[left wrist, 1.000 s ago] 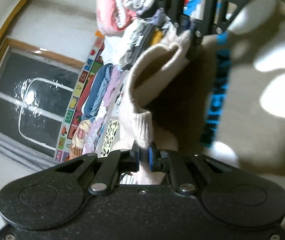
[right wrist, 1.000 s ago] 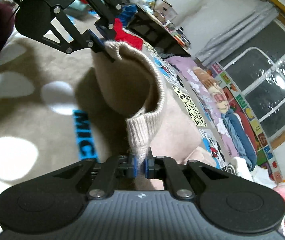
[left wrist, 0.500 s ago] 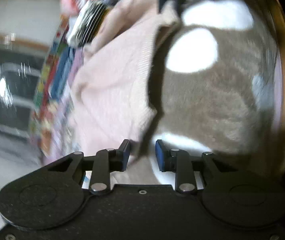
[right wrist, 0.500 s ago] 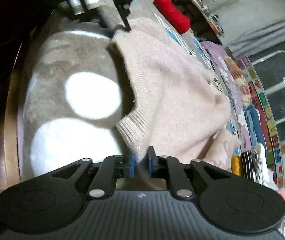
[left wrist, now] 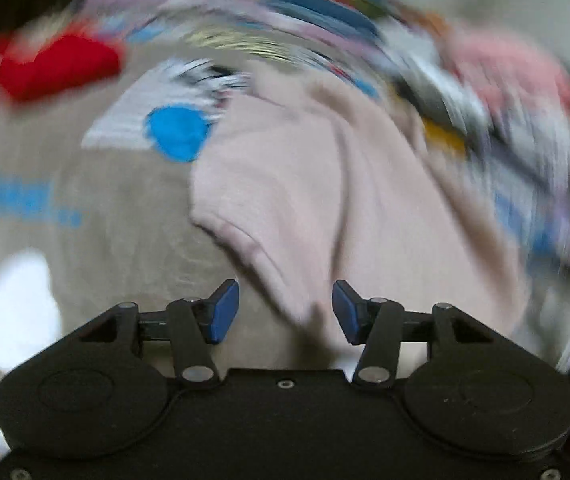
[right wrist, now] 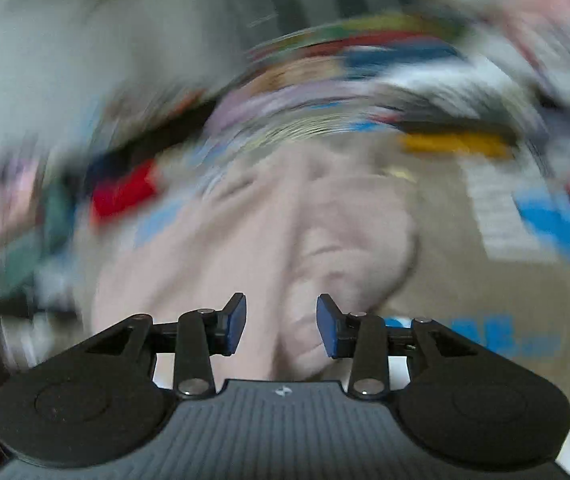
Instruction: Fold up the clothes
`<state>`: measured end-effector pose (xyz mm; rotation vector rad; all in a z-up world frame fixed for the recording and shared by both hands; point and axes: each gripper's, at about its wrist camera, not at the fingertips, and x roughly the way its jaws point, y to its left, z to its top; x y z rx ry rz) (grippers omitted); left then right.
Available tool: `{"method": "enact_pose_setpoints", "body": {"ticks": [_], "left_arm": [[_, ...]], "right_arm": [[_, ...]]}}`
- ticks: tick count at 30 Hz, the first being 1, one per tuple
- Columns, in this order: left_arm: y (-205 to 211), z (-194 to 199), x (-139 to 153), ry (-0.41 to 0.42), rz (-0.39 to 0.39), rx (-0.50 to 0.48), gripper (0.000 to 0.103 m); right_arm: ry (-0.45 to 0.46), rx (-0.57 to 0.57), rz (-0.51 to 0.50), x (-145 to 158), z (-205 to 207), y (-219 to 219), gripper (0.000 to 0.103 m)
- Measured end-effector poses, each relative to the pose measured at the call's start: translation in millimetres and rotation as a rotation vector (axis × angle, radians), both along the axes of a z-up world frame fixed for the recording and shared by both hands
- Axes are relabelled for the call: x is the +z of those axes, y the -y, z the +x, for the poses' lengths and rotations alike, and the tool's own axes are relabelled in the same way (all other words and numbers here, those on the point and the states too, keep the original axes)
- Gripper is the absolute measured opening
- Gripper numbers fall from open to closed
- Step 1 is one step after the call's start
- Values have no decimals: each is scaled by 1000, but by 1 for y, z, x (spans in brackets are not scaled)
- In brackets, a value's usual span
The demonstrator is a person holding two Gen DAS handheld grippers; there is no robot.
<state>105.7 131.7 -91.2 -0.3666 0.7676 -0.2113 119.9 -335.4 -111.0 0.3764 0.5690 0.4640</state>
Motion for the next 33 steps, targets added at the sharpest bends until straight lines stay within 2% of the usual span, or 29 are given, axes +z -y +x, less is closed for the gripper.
{"method": "enact_pose_setpoints", "body": {"ticks": [2, 6, 8, 9, 12, 17, 23, 24, 26, 28, 30, 31, 33], "left_arm": [[-20, 13, -10, -33, -213, 115, 51], [-39, 36, -30, -47, -393, 199, 51], [-48, 47, -41, -53, -480, 239, 51], [-52, 53, -42, -50, -500, 235, 51], [-53, 79, -43, -44, -515, 188, 51], [-53, 126, -47, -44, -518, 79, 51], [-58, 177, -57, -54, -550, -33, 51], [-59, 186, -58, -56, -555, -52, 48], [-60, 203, -62, -59, -565, -89, 35], [-62, 206, -65, -70, -562, -75, 22], [-61, 206, -66, -74, -539, -62, 17], [-59, 204, -62, -57, -514, -61, 11], [-55, 198, -55, -21, -461, -59, 7]], "right_arm": [[-35, -120, 155, -21, 7, 24, 41], [-97, -210, 327, -62, 19, 49, 50], [-128, -254, 413, -83, 24, 61, 45], [-141, -271, 451, -92, 28, 66, 48], [-136, -228, 466, -90, 52, 63, 54], [-156, -137, 396, -86, 92, 50, 55], [-209, -39, 440, -83, 119, 54, 55], [-209, -20, 429, -83, 125, 52, 55], [-208, 13, 405, -82, 133, 46, 54], [-206, 30, 381, -81, 141, 41, 49], [-213, 27, 372, -83, 149, 39, 25], [-215, 21, 381, -85, 150, 40, 23], [-200, 17, 376, -85, 148, 39, 16]]}}
